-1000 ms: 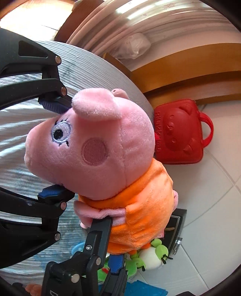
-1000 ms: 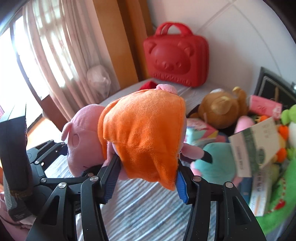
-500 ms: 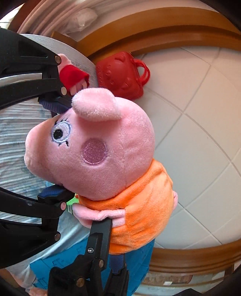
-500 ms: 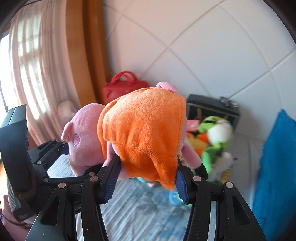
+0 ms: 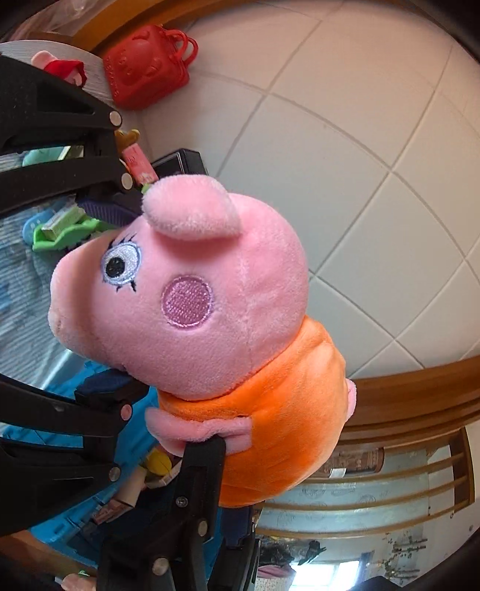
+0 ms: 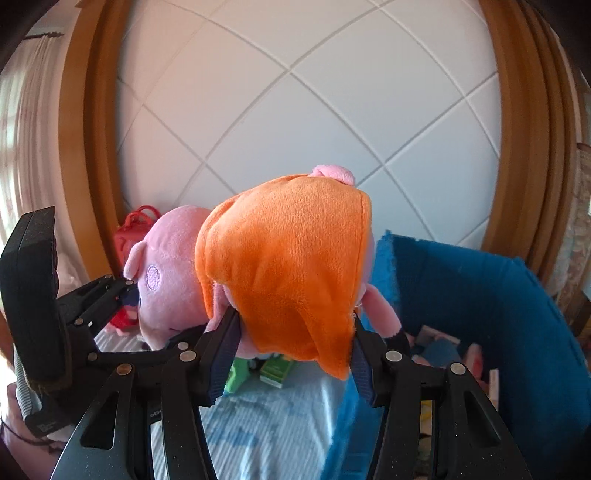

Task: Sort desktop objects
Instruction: 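Lift the pig plush with both tools and carry it over the crate, then open both tools to drop the pig plush into the crate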

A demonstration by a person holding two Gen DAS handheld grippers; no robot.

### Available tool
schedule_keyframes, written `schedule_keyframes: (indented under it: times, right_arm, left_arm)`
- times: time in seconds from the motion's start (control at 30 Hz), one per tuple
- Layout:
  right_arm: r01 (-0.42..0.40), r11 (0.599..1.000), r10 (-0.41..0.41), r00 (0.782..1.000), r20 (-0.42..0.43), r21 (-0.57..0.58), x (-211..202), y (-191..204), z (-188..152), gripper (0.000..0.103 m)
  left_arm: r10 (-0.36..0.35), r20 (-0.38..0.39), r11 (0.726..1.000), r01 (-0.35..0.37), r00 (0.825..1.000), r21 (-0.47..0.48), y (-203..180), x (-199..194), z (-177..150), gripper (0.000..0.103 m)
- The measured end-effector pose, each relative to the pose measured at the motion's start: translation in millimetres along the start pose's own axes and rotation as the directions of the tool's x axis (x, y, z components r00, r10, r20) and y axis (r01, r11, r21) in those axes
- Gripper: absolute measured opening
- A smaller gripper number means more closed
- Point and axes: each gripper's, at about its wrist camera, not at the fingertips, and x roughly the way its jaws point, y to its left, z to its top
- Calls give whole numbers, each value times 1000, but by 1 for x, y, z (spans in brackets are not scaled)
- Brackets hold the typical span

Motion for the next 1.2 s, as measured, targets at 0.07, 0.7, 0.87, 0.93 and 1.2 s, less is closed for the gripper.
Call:
schedule_keyframes:
  times: [0.07,0.7,0.87,0.93,1.2]
  right_arm:
    - [24,1000,-24,1000,7,17,-9,-26,1,54]
    - [117,965,-90,988,-126,233,-17,-241,-31,56]
    - [154,962,-126,983,-133,227,-22,-252,-33,56]
    - [177,959,-150,980,-135,223,-19,-256,-35,59]
    - [244,949,-222,967,-125,200,-23,-250,-32,103]
  left_arm:
    - [-16,3,999,16,1000,29,-22,11,16,64]
    - [-92,-266,985,128,960,119,-200,118,69,69]
    - [-74,-248,984,112,966,142,-206,114,72,69]
    - [-81,-241,985,115,967,130,-203,111,74,69]
    - [-72,-180,993,87,981,80,-183,85,71,69]
